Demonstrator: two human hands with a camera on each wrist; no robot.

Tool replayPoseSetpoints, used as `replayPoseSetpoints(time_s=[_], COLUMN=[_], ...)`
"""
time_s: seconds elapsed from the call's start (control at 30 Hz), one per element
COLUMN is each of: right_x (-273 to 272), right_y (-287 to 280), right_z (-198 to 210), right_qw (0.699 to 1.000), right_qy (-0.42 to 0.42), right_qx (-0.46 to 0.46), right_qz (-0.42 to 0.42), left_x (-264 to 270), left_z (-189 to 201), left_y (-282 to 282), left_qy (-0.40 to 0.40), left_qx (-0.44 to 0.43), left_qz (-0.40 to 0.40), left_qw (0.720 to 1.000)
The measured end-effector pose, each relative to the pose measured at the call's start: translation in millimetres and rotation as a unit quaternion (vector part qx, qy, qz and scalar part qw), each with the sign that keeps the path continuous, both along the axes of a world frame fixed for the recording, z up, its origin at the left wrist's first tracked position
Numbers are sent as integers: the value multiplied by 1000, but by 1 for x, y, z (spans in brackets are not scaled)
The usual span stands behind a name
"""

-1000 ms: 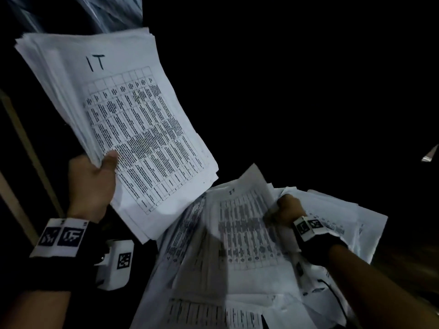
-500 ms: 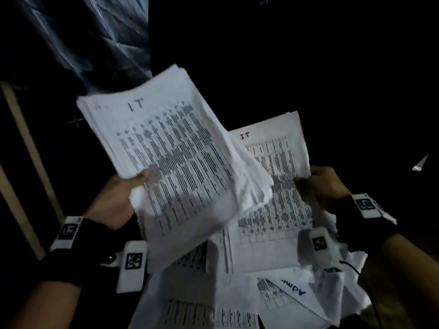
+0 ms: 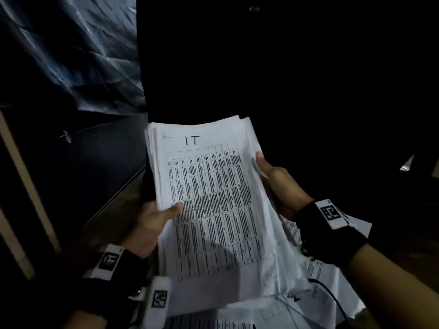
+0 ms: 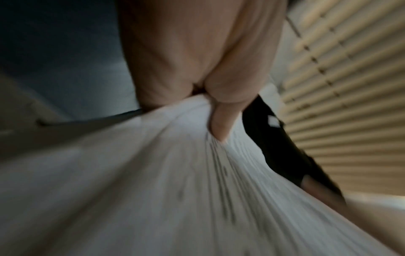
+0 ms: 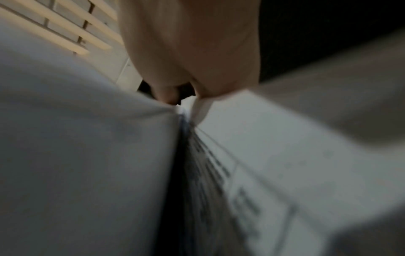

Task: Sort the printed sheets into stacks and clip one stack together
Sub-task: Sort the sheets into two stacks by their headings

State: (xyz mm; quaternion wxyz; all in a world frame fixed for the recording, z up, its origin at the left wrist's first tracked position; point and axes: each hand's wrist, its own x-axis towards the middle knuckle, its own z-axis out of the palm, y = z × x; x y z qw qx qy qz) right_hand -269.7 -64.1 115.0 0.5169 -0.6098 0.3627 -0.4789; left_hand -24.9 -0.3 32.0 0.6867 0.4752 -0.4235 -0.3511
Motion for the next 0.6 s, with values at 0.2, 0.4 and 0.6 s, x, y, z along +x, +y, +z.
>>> replayPoseSetpoints(time_s=[0.2,0.4,0.6], right_x=[13,13,19], right_y=[-4,10,10], right_z=[-22,-24,-18], right_qw=[978,955,944], right_qy=[103,90,-1], right_qx=[-150,-239,-281], right_qz=[-104,-152,-173], left_x=[-20,-13,-23], left_z=[11,35,76], left_y=[4,19,40], left_qy=[-236,-175,-350], left_qx=[-26,1,8], left_qz=[167,171,301], left_qw=[957,970,887])
